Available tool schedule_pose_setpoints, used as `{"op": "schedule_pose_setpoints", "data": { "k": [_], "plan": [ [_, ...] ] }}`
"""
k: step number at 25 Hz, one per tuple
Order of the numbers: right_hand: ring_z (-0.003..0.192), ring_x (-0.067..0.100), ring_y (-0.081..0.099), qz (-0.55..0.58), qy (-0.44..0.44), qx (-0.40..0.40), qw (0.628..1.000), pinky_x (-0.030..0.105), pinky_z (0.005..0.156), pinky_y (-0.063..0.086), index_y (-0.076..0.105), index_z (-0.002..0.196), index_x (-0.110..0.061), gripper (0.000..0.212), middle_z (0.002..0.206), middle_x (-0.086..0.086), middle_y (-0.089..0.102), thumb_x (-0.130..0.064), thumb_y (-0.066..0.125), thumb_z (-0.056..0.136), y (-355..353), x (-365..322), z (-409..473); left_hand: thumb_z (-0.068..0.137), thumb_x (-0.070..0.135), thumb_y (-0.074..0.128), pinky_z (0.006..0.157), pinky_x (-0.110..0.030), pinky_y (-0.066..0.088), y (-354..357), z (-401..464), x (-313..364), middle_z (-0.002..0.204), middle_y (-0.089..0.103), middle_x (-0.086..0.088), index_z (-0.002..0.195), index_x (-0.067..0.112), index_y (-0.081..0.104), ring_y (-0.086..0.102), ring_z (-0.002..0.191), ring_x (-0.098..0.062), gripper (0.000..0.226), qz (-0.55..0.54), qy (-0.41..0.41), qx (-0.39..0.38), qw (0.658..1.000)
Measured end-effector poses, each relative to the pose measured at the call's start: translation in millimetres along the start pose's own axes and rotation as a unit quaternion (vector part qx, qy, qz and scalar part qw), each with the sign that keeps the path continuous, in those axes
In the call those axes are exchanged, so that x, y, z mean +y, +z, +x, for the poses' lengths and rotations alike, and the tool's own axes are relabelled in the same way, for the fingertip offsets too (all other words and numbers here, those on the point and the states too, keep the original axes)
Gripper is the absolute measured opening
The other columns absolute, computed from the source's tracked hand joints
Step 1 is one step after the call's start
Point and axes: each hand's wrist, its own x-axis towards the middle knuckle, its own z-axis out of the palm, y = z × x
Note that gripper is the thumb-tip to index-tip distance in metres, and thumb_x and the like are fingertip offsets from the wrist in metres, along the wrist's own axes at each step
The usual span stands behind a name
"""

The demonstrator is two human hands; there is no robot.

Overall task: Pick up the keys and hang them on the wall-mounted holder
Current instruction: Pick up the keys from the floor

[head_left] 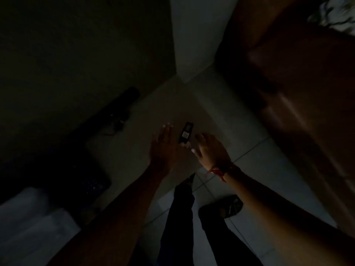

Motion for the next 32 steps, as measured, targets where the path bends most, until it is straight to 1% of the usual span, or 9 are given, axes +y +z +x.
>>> {"op": "schedule_pose_setpoints", "data": {
  "k": [2,6,10,13,19,24,28,30,32],
  "plan": [
    [0.11,0.033,0.054,-0.01,-0.015,0.022,1.0,0.047,0.088,0.053,0.049,0.126,-0.011,0.042,0.121,0.013,0.057,-0.021,0.06,0.086,19.9,-6.5,14.1,0.105,0.048,0.042,0.124,-0.055,0.029,20.3,-1.1,-11.8,0.168,0.025,-0.014,0.16,0.008,0.025,0.024,0.156,-0.029,0.07,-0.038,-0.023,0.02,0.999],
    [0.124,0.036,0.048,-0.028,-0.044,0.039,0.998,0.049,0.1,0.047,0.053,0.126,-0.011,0.057,0.132,0.013,0.056,-0.005,0.07,0.072,42.3,-9.6,33.2,0.107,0.051,0.028,0.129,-0.049,0.016,56.0,-2.0,-22.3,0.172,0.006,-0.008,0.163,0.013,0.009,0.007,0.16,-0.022,0.07,-0.028,-0.036,0.011,0.999],
    [0.131,0.037,0.046,-0.061,-0.129,0.073,0.987,0.051,0.104,0.043,0.065,0.109,-0.01,0.027,0.125,0.011,0.064,-0.012,0.054,0.084,45.1,-7.4,52.8,0.108,0.052,0.023,0.13,-0.047,0.01,75.2,2.4,-18.5,0.173,0.0,-0.005,0.163,0.012,0.004,0.001,0.16,-0.019,0.07,-0.036,-0.061,0.008,0.997],
    [0.131,0.038,0.045,-0.086,-0.169,0.043,0.981,0.053,0.11,0.037,0.068,0.105,-0.01,0.032,0.121,0.01,0.066,-0.018,0.043,0.086,48.0,-2.4,57.7,0.108,0.05,0.027,0.13,-0.048,0.014,83.3,4.5,-15.4,0.173,0.005,-0.006,0.162,0.011,0.007,0.006,0.16,-0.019,0.069,-0.043,-0.079,0.028,0.996],
    [0.125,0.037,0.044,-0.115,-0.131,-0.023,0.984,0.053,0.105,0.036,0.064,0.11,-0.014,0.033,0.129,0.009,0.059,-0.025,0.071,0.079,46.9,2.1,62.5,0.106,0.052,0.02,0.129,-0.052,0.015,84.6,7.3,-17.5,0.173,0.006,-0.008,0.163,0.012,0.009,0.006,0.16,-0.021,0.07,-0.028,-0.081,0.038,0.996],
    [0.121,0.037,0.05,-0.01,-0.048,0.028,0.998,0.053,0.104,0.042,0.063,0.104,-0.015,0.027,0.123,0.011,0.062,-0.023,0.07,0.08,34.5,14.1,49.1,0.107,0.053,0.026,0.13,-0.051,0.013,68.3,5.9,-6.7,0.172,0.007,-0.008,0.162,0.013,0.011,0.007,0.16,-0.021,0.07,-0.042,-0.062,0.054,0.996],
    [0.11,0.034,0.056,0.021,-0.029,-0.004,0.999,0.045,0.094,0.049,0.063,0.096,-0.01,0.014,0.108,0.014,0.066,-0.013,0.066,0.082,36.5,16.9,40.7,0.107,0.054,0.022,0.129,-0.05,0.015,75.7,-11.5,-20.7,0.172,0.009,-0.006,0.162,0.015,0.011,0.008,0.16,-0.02,0.069,-0.03,-0.056,0.032,0.997],
    [0.097,0.033,0.06,0.068,-0.025,0.034,0.997,0.036,0.075,0.05,0.063,0.089,-0.009,0.008,0.093,0.013,0.066,-0.009,0.066,0.081,8.0,16.6,28.3,0.107,0.052,0.021,0.129,-0.049,0.014,52.2,-17.9,-8.8,0.172,0.009,-0.004,0.163,0.016,0.012,0.008,0.16,-0.019,0.067,-0.025,-0.038,0.046,0.998],
    [0.081,0.03,0.059,0.111,-0.022,0.073,0.991,0.026,0.06,0.038,0.059,0.078,-0.011,0.008,0.078,0.005,0.058,-0.008,0.066,0.08,-33.8,14.4,12.3,0.107,0.051,0.021,0.129,-0.049,0.014,12.2,-18.5,10.3,0.172,0.009,-0.002,0.163,0.017,0.012,0.009,0.16,-0.018,0.065,-0.027,-0.017,0.069,0.997]
  ]
}}
